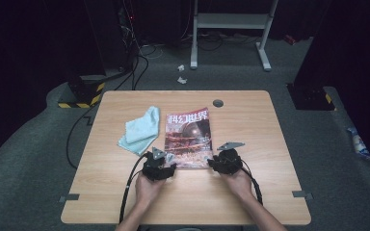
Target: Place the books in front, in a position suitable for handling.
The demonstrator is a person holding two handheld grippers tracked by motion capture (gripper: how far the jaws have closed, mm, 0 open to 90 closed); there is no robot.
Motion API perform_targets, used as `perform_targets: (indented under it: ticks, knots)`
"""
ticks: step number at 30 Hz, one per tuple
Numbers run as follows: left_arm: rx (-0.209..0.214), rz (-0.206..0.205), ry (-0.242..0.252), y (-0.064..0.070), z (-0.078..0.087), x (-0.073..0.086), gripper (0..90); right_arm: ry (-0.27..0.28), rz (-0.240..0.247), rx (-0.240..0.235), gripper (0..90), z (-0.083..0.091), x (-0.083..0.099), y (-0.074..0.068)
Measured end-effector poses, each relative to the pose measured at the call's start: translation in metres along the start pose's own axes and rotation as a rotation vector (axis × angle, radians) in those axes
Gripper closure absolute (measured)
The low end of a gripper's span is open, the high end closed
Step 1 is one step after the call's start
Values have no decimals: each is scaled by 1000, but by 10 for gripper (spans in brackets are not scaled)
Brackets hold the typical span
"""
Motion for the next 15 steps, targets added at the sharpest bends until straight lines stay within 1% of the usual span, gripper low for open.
perform_targets:
  ticks: [1,2,3,6,8,11,12,13,14,15]
  knots:
    - [3,-4,1,2,2,2,417,5,16,13,647,4,6,-4]
    - [5,-8,1,4,3,4,417,6,26,23,646,5,8,-7]
    - [7,-10,-2,6,4,6,417,6,47,38,646,7,10,-9]
    - [16,-25,-14,12,10,12,417,6,71,43,645,12,17,-15]
    - [16,-29,-17,13,11,14,417,7,67,37,644,14,20,-16]
    - [24,-31,-16,19,15,19,417,17,53,13,642,20,31,-21]
    - [27,-30,-13,20,16,21,417,17,53,13,642,20,31,-21]
    - [32,-34,-11,23,19,25,417,23,47,5,641,22,35,-24]
    - [32,-34,-11,23,19,25,417,23,47,5,641,22,35,-24]
    - [33,-30,-13,25,20,28,416,28,51,3,640,25,41,-27]
Point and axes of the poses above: each handheld gripper's, and its own axes: z roughly backward along the jaws, x roughly out of its underside, y roughly to its right, the point moved 8 cm from there along -z, roughly forward along the jaws, and after that the axes turned 6 degrees about -y, right-handed, at the moved point
